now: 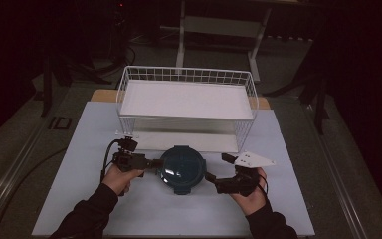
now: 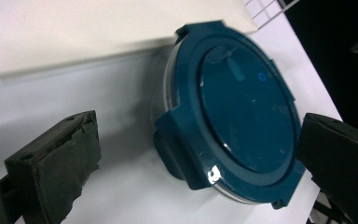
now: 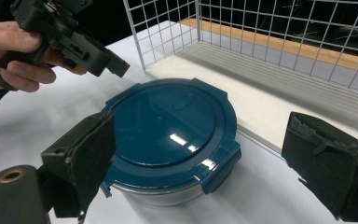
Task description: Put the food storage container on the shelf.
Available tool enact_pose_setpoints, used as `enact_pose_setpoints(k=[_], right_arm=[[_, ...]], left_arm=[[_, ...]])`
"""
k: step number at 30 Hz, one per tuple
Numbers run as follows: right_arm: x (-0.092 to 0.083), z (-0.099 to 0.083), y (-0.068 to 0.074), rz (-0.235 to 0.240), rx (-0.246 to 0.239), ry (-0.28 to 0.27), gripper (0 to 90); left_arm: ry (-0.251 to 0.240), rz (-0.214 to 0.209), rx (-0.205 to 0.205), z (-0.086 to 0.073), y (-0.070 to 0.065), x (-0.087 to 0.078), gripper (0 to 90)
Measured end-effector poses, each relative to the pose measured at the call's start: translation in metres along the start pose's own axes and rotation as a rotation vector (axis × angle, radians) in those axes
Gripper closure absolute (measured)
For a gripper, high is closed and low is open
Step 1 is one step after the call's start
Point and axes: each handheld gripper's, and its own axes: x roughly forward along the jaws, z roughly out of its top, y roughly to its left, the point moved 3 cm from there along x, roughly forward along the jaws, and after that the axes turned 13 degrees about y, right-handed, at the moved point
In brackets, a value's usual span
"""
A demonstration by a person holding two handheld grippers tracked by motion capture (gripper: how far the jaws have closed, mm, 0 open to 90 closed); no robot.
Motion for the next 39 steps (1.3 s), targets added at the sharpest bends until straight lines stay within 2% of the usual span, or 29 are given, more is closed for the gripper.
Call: enact_pose_setpoints(k=[4,6,8,13,15,16,18,20,23,25,28,33,37,39], right_arm=[[0.002,-0.002,0.002,0.011,-0.007,0.016,9.7],[0.003,-0.003,0.002,0.016,0.002,0.023,10.0],[0.004,-0.004,0.002,0.021,0.007,0.031,10.1],[0.004,-0.005,0.002,0.032,0.012,0.037,11.9],[0.004,-0.005,0.001,0.030,0.011,0.034,12.1],[0.004,-0.005,0.001,0.030,0.010,0.036,12.1],[0.004,-0.006,0.001,0.029,0.010,0.038,12.2],[0.004,-0.007,0.000,0.029,0.011,0.041,12.2],[0.004,-0.008,-0.001,0.026,0.013,0.044,12.3],[0.004,-0.009,-0.002,0.023,0.016,0.047,12.3],[0.003,-0.010,-0.004,0.015,0.019,0.048,12.4],[0.004,-0.012,-0.008,0.031,0.050,0.049,13.3],[0.007,-0.015,-0.015,0.066,0.125,0.066,15.9],[0.009,-0.016,-0.018,0.119,0.183,0.075,16.7]], left_arm=[[0.022,-0.055,-0.059,0.000,0.007,0.003,7.6],[0.031,-0.078,-0.096,0.000,0.010,0.005,16.4],[0.048,-0.086,-0.109,0.000,0.013,0.008,18.5],[0.083,-0.143,-0.163,0.000,0.018,0.016,29.3],[0.097,-0.181,-0.177,-0.001,0.021,0.018,33.2],[0.107,-0.183,-0.191,-0.001,0.021,0.019,35.2],[0.124,-0.194,-0.194,-0.002,0.024,0.022,41.7],[0.130,-0.239,-0.207,-0.003,0.028,0.024,45.1],[0.139,-0.286,-0.211,-0.003,0.029,0.025,51.1],[0.144,-0.312,-0.224,-0.002,0.031,0.027,51.3],[0.155,-0.345,-0.221,-0.002,0.034,0.028,51.8],[0.142,-0.363,-0.217,-0.004,0.036,0.029,53.1],[0.129,-0.357,-0.203,-0.005,0.035,0.028,53.7],[0.120,-0.348,-0.191,-0.006,0.033,0.027,53.8]])
